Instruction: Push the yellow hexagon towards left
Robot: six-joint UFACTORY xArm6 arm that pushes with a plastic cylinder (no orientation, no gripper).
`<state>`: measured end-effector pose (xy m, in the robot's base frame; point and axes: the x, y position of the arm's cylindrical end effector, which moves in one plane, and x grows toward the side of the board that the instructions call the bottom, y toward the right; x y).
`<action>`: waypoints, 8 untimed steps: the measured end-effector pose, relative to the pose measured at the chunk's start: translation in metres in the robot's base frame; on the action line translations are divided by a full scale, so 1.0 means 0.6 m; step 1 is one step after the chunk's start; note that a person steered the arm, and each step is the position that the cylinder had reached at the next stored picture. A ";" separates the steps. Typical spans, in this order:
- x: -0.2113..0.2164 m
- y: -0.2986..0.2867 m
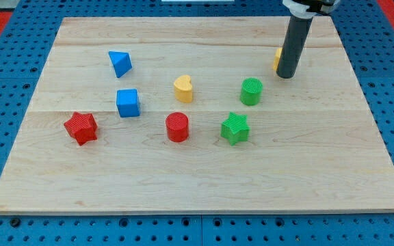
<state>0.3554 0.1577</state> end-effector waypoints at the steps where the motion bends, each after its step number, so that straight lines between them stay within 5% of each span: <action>1: 0.000 0.009; 3: 0.016 0.133; 4: -0.009 0.082; 5: -0.042 0.026; 6: -0.140 0.025; 8: -0.222 0.068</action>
<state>0.2221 0.1982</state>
